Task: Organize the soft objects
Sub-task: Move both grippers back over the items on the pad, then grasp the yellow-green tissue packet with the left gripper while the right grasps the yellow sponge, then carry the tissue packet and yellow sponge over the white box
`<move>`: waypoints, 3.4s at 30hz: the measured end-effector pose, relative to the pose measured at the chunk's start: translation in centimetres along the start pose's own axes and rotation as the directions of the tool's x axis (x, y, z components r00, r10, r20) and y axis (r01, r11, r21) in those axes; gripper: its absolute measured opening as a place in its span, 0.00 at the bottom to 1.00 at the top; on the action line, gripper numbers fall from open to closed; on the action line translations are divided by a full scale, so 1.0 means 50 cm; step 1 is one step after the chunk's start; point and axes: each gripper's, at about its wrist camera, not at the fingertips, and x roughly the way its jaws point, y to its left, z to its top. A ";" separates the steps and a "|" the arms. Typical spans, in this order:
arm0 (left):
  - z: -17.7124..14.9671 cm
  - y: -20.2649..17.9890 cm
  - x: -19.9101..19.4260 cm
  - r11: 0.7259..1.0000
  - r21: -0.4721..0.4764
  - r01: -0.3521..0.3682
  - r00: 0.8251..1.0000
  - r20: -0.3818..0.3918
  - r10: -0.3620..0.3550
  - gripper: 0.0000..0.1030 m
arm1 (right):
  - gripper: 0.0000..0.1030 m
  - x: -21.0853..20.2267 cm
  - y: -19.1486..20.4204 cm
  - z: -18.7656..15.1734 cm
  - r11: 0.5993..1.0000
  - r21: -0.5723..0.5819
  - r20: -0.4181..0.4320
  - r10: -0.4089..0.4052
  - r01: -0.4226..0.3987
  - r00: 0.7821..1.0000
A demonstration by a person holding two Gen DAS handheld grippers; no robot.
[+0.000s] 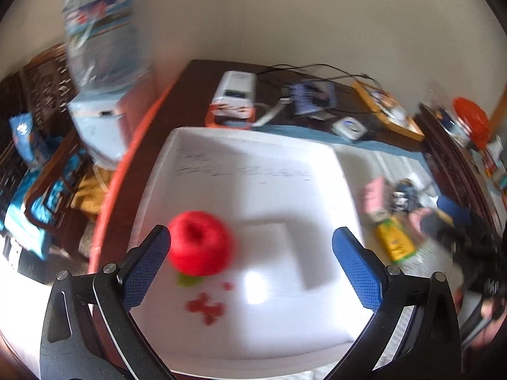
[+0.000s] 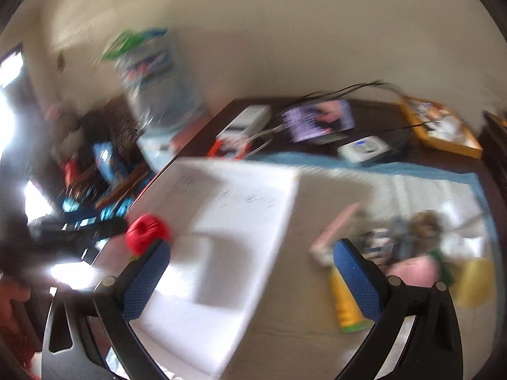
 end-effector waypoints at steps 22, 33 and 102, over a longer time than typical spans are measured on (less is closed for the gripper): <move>-0.024 -0.390 0.224 0.995 0.065 0.080 0.956 -0.287 -0.059 0.95 | 0.93 -0.030 -0.433 -0.078 0.950 0.190 -0.137 -0.224 0.248 0.965; -0.044 -0.381 0.279 0.998 0.060 0.018 0.951 -0.310 0.001 0.28 | 0.54 0.037 -0.458 -0.099 0.974 0.139 -0.236 -0.144 0.180 0.961; 0.088 0.048 -0.104 0.996 -0.080 0.030 0.993 0.120 -0.021 0.25 | 0.53 -0.071 0.029 0.133 0.991 -0.011 0.125 0.135 -0.135 0.983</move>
